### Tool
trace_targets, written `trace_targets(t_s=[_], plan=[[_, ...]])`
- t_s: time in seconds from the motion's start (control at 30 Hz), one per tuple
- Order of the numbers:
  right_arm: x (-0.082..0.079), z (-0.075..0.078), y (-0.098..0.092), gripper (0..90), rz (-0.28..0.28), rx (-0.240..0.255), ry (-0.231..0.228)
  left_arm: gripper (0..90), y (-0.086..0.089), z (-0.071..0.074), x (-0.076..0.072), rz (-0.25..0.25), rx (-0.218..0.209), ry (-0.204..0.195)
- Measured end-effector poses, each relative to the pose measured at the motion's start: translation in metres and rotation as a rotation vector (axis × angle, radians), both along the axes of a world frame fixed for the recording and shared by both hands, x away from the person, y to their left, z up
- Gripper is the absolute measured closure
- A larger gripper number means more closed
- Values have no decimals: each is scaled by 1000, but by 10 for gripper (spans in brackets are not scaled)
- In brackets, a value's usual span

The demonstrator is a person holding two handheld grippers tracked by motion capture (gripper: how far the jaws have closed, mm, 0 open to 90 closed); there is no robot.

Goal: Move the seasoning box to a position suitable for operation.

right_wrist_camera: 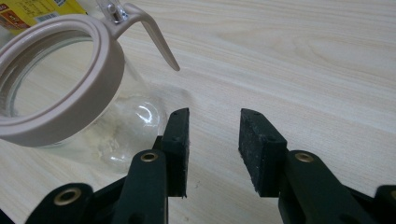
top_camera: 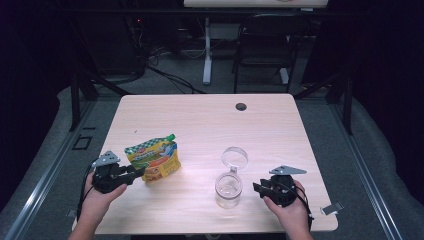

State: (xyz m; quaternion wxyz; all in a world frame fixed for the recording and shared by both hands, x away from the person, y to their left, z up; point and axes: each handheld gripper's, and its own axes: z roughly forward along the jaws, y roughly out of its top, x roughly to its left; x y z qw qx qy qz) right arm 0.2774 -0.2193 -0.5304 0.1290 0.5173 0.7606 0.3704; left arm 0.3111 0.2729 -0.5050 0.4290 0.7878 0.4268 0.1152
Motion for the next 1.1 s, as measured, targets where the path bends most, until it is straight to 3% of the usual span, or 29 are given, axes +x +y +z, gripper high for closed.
trace_targets(t_s=[0.1,0.3,0.43,0.77,1.1], plan=[[1,-1,0,639,3,3,7,684,-2,0,0,-7,-9,9],[1,-2,2,639,4,0,11,656,0,-2,5,-17,-82,40],[1,-3,3,638,6,-3,14,625,0,-4,10,-24,-99,49],[1,-3,2,629,5,4,14,495,-4,-11,21,-34,-86,85],[0,-4,3,626,8,0,12,459,-3,-19,23,-30,-86,88]])
